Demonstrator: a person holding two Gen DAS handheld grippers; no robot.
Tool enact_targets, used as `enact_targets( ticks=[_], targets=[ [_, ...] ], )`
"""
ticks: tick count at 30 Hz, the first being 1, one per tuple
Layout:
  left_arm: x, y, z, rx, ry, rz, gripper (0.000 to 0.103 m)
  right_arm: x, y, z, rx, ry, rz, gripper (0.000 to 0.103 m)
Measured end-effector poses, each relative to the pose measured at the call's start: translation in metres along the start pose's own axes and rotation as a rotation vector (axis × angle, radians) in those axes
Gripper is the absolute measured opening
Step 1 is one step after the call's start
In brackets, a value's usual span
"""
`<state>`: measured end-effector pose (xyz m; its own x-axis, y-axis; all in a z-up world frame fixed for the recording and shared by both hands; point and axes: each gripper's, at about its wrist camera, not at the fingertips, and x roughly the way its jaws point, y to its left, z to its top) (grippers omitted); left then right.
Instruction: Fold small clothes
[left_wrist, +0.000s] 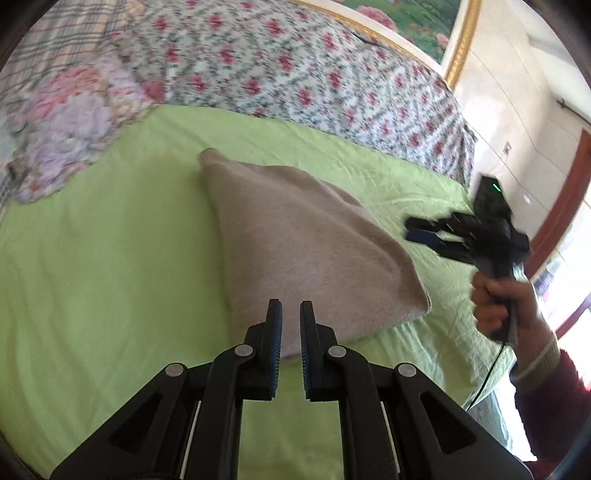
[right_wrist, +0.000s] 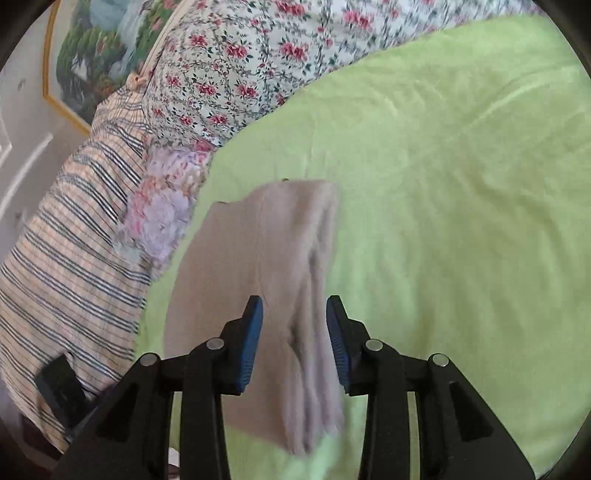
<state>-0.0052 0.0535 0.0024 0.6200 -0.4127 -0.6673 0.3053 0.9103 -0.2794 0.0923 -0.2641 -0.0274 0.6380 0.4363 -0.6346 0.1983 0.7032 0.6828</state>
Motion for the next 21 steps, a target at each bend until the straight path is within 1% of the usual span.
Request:
enact_targets(
  ticks=[2,5,6,7,8,10,12,14,15,16,18,21],
  targets=[
    [0.015,-0.003,0.001,0.01,0.024,-0.004,0.008,0.022,0.001,0.011,0.008,0.028,-0.012,0.037],
    [0.035,-0.006,-0.004,0.014,0.072,-0.011,0.008,0.05,0.001,0.019,0.015,0.079,0.003,0.037],
    [0.041,-0.006,-0.007,0.014,0.089,-0.015,0.008,0.054,0.002,0.019,0.008,0.084,-0.008,0.028],
    [0.048,-0.006,-0.009,0.011,0.109,-0.007,0.008,0.054,0.006,0.021,-0.012,0.078,-0.035,0.012],
    [0.053,-0.006,-0.009,0.011,0.123,-0.006,0.008,0.052,0.01,0.026,-0.027,0.064,-0.04,0.012],
    [0.057,-0.01,-0.01,0.018,0.13,-0.004,0.009,0.038,0.023,0.038,-0.092,0.004,-0.064,0.008],
    [0.062,-0.014,-0.007,0.032,0.139,0.001,0.01,0.036,0.034,0.047,-0.164,-0.018,-0.113,0.008],
    [0.067,-0.016,-0.007,0.029,0.145,0.0,0.01,0.053,0.035,0.05,-0.229,0.022,-0.205,0.008],
    [0.07,-0.017,-0.007,0.023,0.153,-0.008,0.01,0.06,0.033,0.048,-0.243,0.039,-0.232,0.008],
    [0.074,-0.019,-0.007,0.017,0.163,-0.019,0.01,0.073,0.03,0.043,-0.267,0.065,-0.278,0.008],
    [0.077,-0.022,-0.013,0.016,0.173,-0.023,0.01,0.081,0.02,0.035,-0.272,0.088,-0.305,0.008],
    [0.081,-0.024,-0.019,0.026,0.189,-0.018,0.01,0.07,0.017,0.033,-0.23,0.061,-0.289,0.009]
  ],
)
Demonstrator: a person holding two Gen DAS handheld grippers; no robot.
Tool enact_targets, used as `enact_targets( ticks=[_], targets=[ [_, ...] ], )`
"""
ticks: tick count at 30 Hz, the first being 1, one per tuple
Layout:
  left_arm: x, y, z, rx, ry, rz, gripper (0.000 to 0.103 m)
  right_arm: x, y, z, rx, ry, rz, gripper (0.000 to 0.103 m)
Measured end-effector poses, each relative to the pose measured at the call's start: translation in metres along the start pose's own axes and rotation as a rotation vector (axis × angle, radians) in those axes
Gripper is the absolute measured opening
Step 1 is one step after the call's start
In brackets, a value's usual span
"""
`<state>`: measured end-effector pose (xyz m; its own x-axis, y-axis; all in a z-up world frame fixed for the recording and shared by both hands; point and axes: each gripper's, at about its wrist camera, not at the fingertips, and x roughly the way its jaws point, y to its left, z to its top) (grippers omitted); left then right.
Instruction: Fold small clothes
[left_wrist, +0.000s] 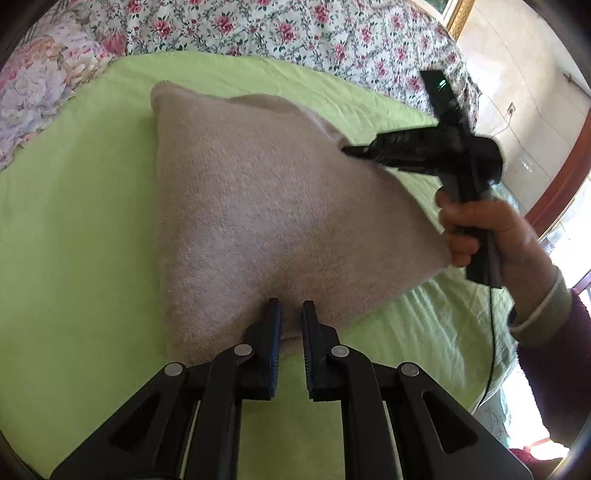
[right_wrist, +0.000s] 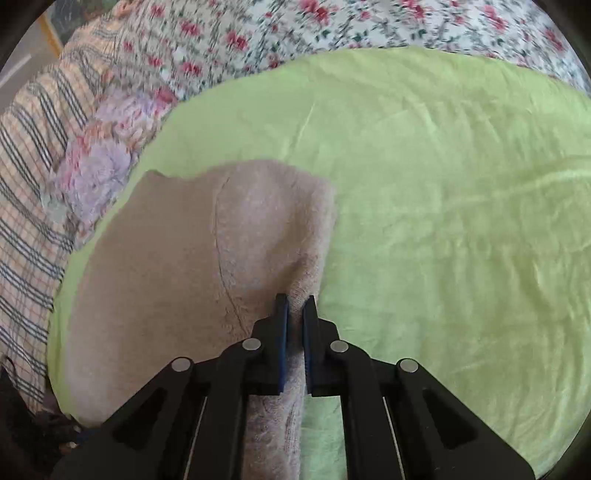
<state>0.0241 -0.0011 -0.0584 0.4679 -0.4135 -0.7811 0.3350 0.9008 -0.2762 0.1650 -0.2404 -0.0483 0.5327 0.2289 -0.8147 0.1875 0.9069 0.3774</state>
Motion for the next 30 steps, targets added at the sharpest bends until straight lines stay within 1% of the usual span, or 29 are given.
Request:
enact_targets(
  ticks=[3,6,9,11,13,14,16,17,19,20,21,23,25,30],
  targets=[
    [-0.001,0.003,-0.001,-0.007,0.002,-0.012,0.01,-0.025,0.003,-0.002,0.016,-0.037,-0.008,0.013],
    [-0.011,0.003,0.001,-0.006,0.002,-0.02,0.011,-0.056,0.009,-0.013,0.023,-0.09,0.057,0.013],
    [-0.035,-0.001,0.001,0.012,-0.051,-0.016,0.013,-0.08,0.018,-0.035,0.019,-0.112,0.121,0.013],
    [-0.051,0.002,0.004,0.011,-0.095,-0.002,0.017,-0.082,0.027,-0.045,0.017,-0.109,0.157,0.013],
    [-0.06,0.011,0.009,-0.009,-0.129,0.004,0.02,-0.08,0.033,-0.061,0.011,-0.083,0.191,0.013],
    [-0.06,0.016,0.011,-0.019,-0.136,0.0,0.022,-0.076,0.036,-0.069,0.0,-0.065,0.185,0.013],
    [-0.051,0.026,0.015,-0.04,-0.11,0.011,0.022,-0.065,0.038,-0.08,-0.026,-0.028,0.148,0.013],
    [-0.045,0.028,0.015,-0.042,-0.091,0.011,0.022,-0.058,0.037,-0.086,-0.034,-0.004,0.108,0.013],
    [-0.029,0.032,0.009,-0.043,-0.049,0.04,0.021,-0.044,0.028,-0.098,-0.044,0.037,0.022,0.013],
    [-0.024,0.031,0.006,-0.041,-0.037,0.046,0.021,-0.042,0.025,-0.103,-0.05,0.032,0.012,0.012],
    [-0.021,0.032,0.001,-0.041,-0.028,0.053,0.021,-0.043,0.02,-0.107,-0.048,0.017,0.021,0.009],
    [-0.017,0.032,-0.003,-0.044,-0.031,0.066,0.021,-0.045,0.012,-0.11,-0.008,0.007,0.047,0.008],
    [-0.018,0.03,-0.005,-0.045,-0.036,0.075,0.021,-0.045,0.013,-0.109,-0.009,0.006,0.038,0.006],
    [-0.018,0.028,-0.008,-0.051,-0.031,0.074,0.021,-0.047,0.022,-0.114,-0.028,0.005,0.017,0.006]
  ],
)
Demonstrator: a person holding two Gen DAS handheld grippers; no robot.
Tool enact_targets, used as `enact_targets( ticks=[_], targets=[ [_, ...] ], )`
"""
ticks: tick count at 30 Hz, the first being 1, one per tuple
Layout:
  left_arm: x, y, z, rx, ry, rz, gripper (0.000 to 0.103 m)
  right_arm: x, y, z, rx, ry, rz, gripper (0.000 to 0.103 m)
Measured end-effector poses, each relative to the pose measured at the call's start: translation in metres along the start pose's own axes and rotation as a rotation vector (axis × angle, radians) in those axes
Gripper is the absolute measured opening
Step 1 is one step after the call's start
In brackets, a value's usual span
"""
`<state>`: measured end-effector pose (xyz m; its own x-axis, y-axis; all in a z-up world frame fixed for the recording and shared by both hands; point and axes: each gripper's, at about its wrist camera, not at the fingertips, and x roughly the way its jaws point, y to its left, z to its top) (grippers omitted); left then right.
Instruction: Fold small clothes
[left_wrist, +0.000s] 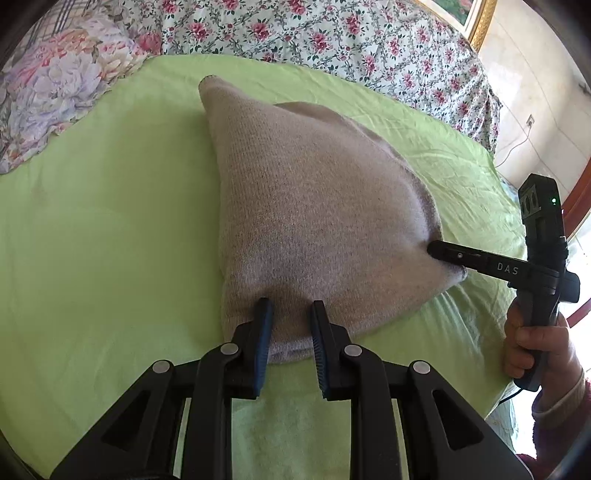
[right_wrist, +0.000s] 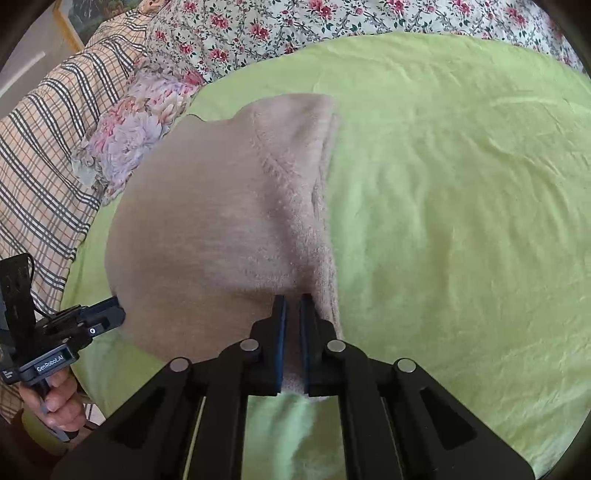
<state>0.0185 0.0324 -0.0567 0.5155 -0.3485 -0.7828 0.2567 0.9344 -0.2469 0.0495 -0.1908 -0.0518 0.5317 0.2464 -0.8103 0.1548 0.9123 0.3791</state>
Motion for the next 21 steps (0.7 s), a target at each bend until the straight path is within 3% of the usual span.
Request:
enact_targets(
  ticks=[8,21],
  targets=[
    [-0.003,-0.002,-0.002,0.009,0.014,0.022,0.021,-0.014,0.0,-0.013,-0.014,0.013,-0.019,0.007],
    [-0.042,-0.004,-0.007,-0.017,-0.007,0.049,0.039,-0.059,0.01,-0.024,0.026,-0.034,-0.001,0.012]
  ],
)
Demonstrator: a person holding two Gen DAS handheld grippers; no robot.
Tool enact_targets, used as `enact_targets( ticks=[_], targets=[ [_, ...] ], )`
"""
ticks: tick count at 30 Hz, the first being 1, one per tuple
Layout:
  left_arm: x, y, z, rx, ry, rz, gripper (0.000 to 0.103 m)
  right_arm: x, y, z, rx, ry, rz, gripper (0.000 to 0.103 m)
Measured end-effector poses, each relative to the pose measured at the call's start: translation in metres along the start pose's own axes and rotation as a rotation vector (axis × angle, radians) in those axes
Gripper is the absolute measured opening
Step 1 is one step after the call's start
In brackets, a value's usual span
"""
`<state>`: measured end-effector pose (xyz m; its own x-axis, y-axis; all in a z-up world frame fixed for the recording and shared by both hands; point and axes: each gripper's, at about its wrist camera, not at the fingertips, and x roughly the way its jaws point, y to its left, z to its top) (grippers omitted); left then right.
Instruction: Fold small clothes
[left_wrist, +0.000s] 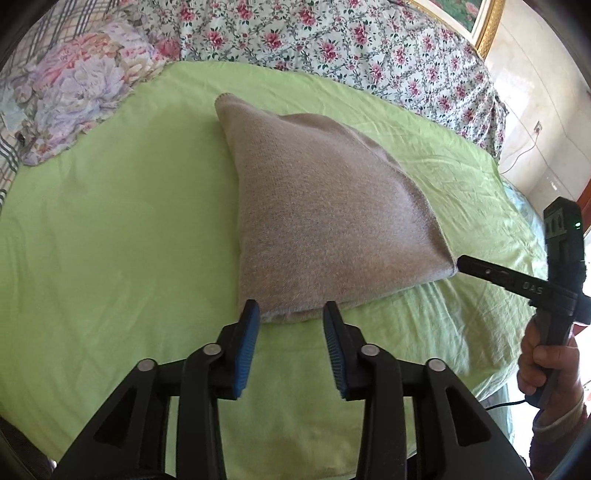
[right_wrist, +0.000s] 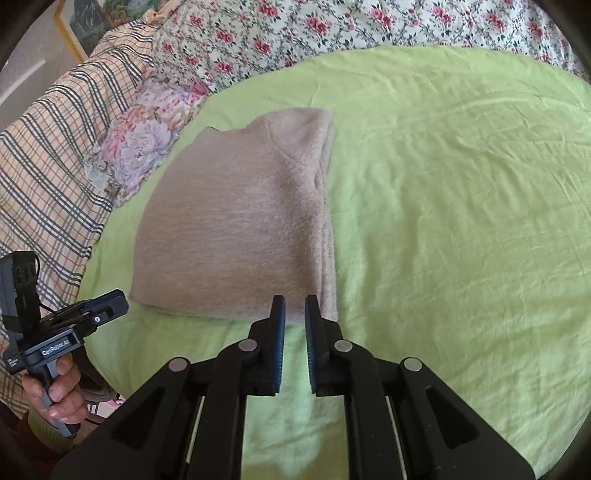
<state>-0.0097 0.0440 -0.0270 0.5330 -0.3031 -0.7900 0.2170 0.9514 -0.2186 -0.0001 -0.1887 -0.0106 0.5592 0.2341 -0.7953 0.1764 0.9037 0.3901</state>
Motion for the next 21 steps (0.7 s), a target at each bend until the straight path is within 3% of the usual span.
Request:
enact_targets(
  ticks=[11,12,13,15,18,21],
  targets=[
    [-0.017,-0.003,-0.004,0.016,-0.026,0.015,0.051,-0.009,0.022,-0.002,-0.027,-0.029,0.028,0.014],
    [-0.019,-0.005,-0.004,0.022,-0.031,0.025,0.055,-0.009,0.023,-0.003,-0.03,-0.029,0.028,0.022],
    [-0.021,-0.006,-0.005,0.03,-0.037,0.041,0.058,-0.01,0.026,-0.004,-0.036,-0.031,0.026,0.038],
    [-0.025,-0.007,-0.007,0.049,-0.052,0.084,0.071,-0.014,0.032,-0.008,-0.059,-0.047,0.021,0.051],
    [-0.033,-0.009,-0.015,0.08,-0.076,0.135,0.076,-0.017,0.038,-0.015,-0.098,-0.052,0.002,0.051],
    [-0.037,-0.007,-0.022,0.078,-0.074,0.134,0.076,-0.021,0.041,-0.024,-0.123,-0.061,-0.01,0.052]
  ],
)
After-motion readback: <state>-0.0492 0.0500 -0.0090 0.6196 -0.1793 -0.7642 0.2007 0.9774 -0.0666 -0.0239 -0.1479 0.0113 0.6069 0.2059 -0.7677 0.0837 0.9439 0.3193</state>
